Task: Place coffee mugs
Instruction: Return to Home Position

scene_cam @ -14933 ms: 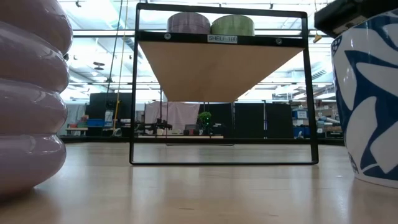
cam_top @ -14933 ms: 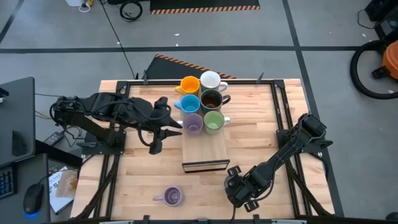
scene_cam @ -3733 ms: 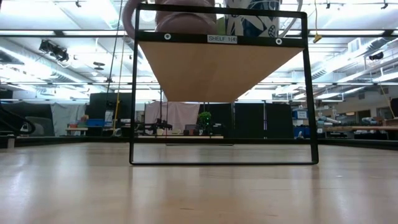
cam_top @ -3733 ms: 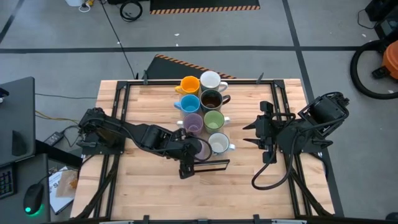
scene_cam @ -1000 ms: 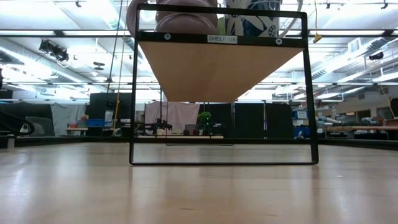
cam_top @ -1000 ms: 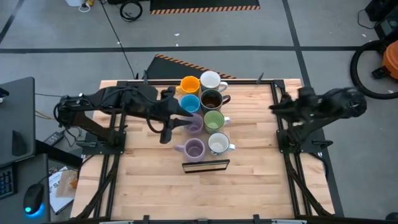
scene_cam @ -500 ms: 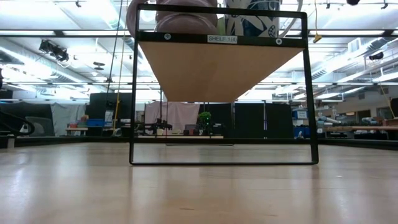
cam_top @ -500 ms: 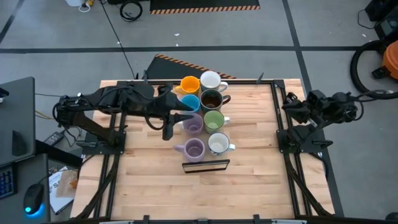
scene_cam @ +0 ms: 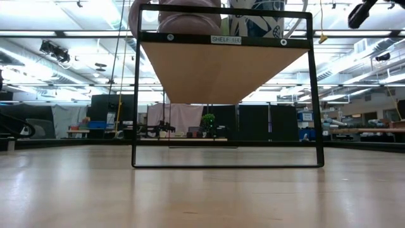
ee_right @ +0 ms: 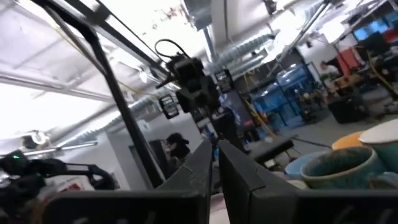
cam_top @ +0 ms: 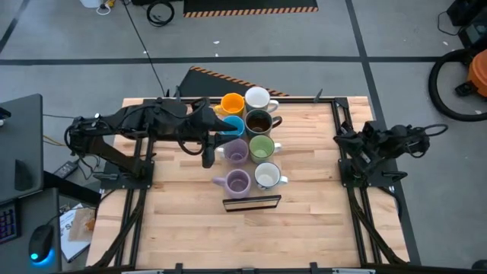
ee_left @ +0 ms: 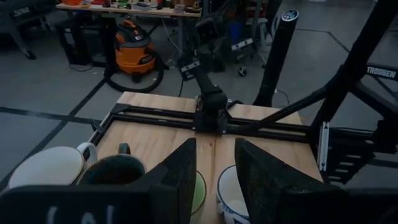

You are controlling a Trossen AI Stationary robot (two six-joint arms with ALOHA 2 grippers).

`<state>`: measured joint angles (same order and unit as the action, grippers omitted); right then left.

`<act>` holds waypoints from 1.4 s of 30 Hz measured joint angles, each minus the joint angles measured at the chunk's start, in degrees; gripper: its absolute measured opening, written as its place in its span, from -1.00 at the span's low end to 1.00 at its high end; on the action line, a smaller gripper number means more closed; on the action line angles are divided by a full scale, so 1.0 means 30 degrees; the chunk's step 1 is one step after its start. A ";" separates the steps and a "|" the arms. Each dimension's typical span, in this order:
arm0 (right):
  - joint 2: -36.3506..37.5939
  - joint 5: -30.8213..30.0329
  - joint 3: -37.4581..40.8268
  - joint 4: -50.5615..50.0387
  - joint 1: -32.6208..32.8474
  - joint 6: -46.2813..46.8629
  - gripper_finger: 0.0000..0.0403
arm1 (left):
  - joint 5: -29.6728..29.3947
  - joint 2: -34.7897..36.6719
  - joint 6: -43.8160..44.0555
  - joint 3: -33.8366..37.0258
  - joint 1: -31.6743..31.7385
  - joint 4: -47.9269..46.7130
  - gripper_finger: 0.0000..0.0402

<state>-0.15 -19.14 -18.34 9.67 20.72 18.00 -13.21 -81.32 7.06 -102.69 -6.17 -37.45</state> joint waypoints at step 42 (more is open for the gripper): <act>-0.0012 0.2323 0.6001 0.7172 -0.3816 0.2456 -0.90 | -0.2043 0.6339 0.2443 -0.0007 -0.0009 -0.7906 -0.42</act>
<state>-0.19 -12.17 -0.34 31.18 9.28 25.36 -19.34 -62.30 14.39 -102.72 -6.19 -61.17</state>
